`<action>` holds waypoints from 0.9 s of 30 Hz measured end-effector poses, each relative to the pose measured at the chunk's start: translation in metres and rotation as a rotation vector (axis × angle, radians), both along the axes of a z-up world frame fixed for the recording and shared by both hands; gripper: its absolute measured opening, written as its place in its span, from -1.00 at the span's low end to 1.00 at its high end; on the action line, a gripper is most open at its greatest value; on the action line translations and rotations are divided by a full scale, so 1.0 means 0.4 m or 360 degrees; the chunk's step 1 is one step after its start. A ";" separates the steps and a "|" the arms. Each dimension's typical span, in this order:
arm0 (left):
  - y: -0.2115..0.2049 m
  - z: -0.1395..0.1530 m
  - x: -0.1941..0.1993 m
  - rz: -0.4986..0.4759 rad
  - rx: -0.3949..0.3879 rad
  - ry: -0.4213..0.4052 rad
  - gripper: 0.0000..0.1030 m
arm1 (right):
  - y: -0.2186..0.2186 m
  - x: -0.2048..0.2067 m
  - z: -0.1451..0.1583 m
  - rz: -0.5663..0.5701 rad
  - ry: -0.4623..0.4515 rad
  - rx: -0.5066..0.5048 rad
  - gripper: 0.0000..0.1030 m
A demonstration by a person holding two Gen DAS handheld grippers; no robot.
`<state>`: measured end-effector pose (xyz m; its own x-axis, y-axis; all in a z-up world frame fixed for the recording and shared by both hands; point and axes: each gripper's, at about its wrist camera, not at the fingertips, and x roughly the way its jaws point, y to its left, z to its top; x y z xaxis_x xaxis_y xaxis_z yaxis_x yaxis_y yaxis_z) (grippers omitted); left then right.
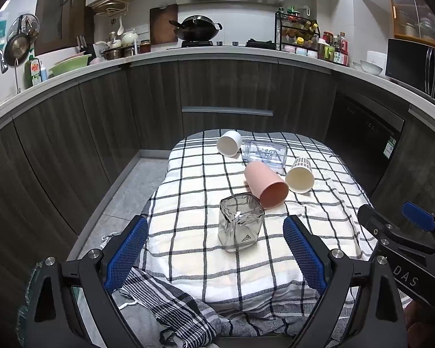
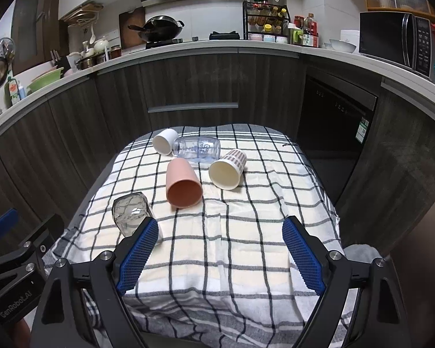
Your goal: Flip cup upside down
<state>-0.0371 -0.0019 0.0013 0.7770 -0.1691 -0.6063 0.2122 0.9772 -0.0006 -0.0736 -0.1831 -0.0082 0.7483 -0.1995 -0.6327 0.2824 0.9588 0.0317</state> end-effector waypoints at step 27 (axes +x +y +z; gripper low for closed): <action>0.001 -0.001 -0.002 0.0001 -0.0001 0.0006 0.85 | 0.004 -0.010 0.011 0.0001 -0.0012 -0.0012 0.69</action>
